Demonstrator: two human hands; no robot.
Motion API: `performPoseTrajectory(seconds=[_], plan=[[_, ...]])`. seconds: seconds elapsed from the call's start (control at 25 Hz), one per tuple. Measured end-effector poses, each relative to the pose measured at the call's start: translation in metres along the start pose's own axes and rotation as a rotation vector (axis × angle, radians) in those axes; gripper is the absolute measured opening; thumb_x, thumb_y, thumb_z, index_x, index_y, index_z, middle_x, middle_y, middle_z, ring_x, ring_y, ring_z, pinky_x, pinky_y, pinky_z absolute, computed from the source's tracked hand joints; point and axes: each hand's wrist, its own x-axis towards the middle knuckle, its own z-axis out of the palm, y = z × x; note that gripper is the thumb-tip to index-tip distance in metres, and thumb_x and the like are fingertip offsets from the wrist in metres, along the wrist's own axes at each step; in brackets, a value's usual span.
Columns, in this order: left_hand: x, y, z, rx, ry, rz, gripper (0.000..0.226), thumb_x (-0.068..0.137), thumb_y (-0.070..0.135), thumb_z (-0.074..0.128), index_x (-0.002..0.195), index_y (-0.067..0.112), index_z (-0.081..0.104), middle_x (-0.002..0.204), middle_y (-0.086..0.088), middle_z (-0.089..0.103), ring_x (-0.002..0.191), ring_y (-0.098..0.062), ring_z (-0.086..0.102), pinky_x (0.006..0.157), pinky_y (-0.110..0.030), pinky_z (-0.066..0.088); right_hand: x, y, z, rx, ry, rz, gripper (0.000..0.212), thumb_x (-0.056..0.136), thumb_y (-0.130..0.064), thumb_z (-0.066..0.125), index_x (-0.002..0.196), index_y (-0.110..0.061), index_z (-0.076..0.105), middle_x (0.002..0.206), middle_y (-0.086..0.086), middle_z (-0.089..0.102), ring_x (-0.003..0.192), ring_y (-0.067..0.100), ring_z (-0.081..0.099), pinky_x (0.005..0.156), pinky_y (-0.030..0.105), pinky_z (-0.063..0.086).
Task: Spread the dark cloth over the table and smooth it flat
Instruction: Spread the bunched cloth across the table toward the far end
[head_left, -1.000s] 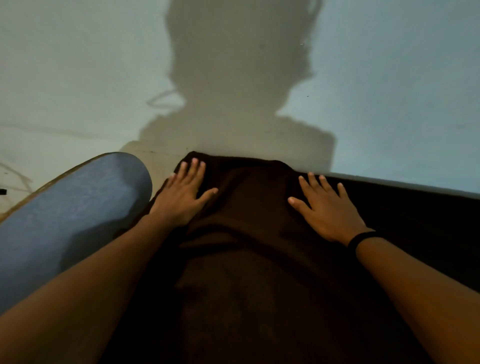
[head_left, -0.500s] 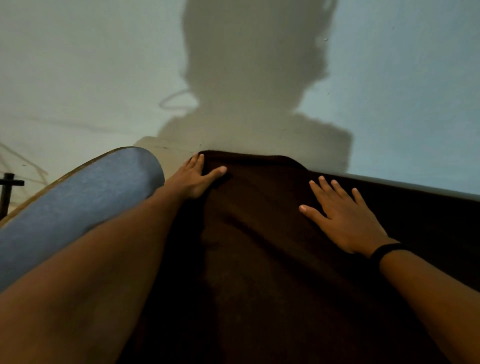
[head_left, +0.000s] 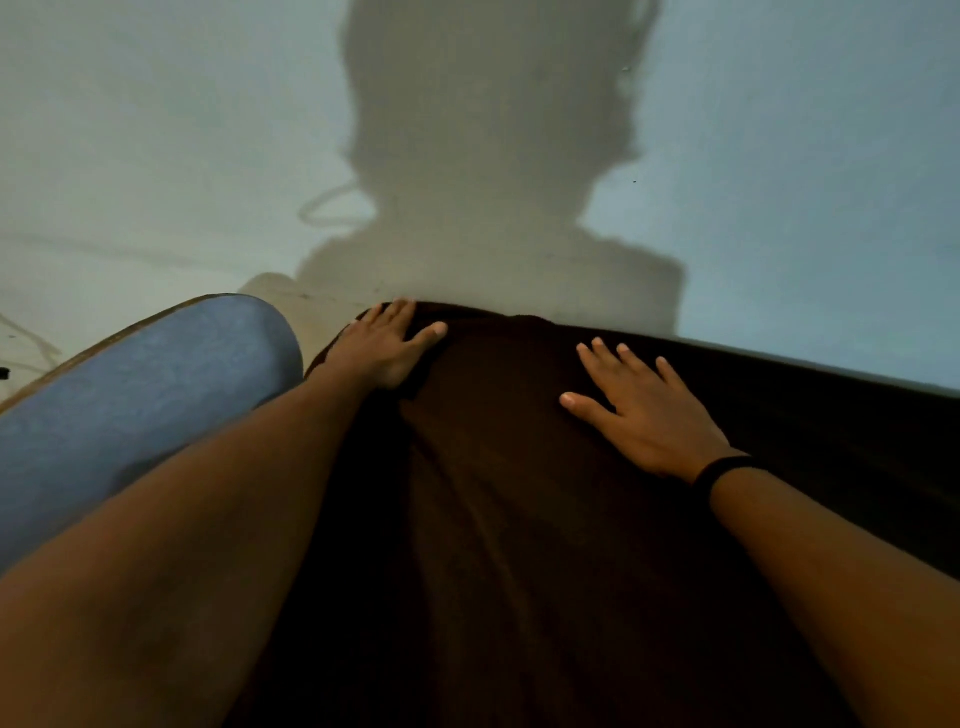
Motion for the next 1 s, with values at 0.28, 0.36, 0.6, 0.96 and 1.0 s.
performPoseTrajectory(seconds=[0.28, 0.36, 0.6, 0.96, 1.0], plan=[[-0.019, -0.015, 0.011, 0.048, 0.083, -0.120, 0.100, 0.076, 0.085, 0.016, 0.153, 0.023, 0.003, 0.163, 0.000, 0.003, 0.149, -0.027, 0.009, 0.117, -0.046, 0.013, -0.008, -0.004, -0.002, -0.034, -0.087, -0.181, 0.089, 0.072, -0.080, 0.004, 0.149, -0.035, -0.001, 0.159, -0.011, -0.003, 0.145, 0.008, -0.006, 0.119, 0.039, -0.005], [-0.021, -0.016, 0.010, 0.009, 0.094, -0.130, 0.102, 0.074, 0.087, 0.017, 0.153, 0.023, 0.005, 0.163, -0.002, 0.005, 0.148, -0.028, 0.011, 0.117, -0.047, 0.015, -0.006, -0.004, -0.003, -0.016, -0.076, -0.143, 0.092, 0.071, -0.081, 0.007, 0.149, -0.034, 0.000, 0.160, -0.010, -0.003, 0.145, 0.008, -0.005, 0.119, 0.039, -0.004], [0.006, -0.019, 0.000, -0.203, 0.098, -0.325, 0.096, 0.077, 0.083, 0.030, 0.143, 0.013, 0.036, 0.144, -0.019, 0.045, 0.126, -0.040, 0.046, 0.099, -0.046, 0.039, 0.018, -0.009, 0.001, -0.045, -0.062, -0.039, 0.080, 0.083, -0.074, 0.017, 0.150, -0.031, 0.003, 0.161, -0.008, -0.001, 0.147, 0.013, -0.002, 0.119, 0.044, -0.002], [-0.043, 0.082, 0.006, 0.088, 0.333, 0.106, 0.051, 0.098, 0.031, 0.036, 0.142, 0.005, 0.036, 0.152, -0.018, 0.035, 0.140, -0.033, 0.030, 0.115, -0.047, 0.016, 0.008, -0.016, 0.002, -0.061, 0.153, 0.223, 0.073, 0.094, -0.059, 0.021, 0.149, -0.011, 0.019, 0.159, 0.010, 0.018, 0.146, 0.024, 0.012, 0.118, 0.047, 0.006], [-0.053, 0.110, 0.017, 0.020, 0.231, 0.119, 0.055, 0.099, 0.038, 0.033, 0.146, 0.008, 0.032, 0.156, -0.016, 0.028, 0.144, -0.031, 0.022, 0.116, -0.047, 0.011, 0.007, -0.017, -0.001, 0.002, 0.114, 0.211, 0.069, 0.096, -0.054, 0.024, 0.148, -0.009, 0.022, 0.158, 0.012, 0.019, 0.146, 0.024, 0.013, 0.118, 0.046, 0.007]])
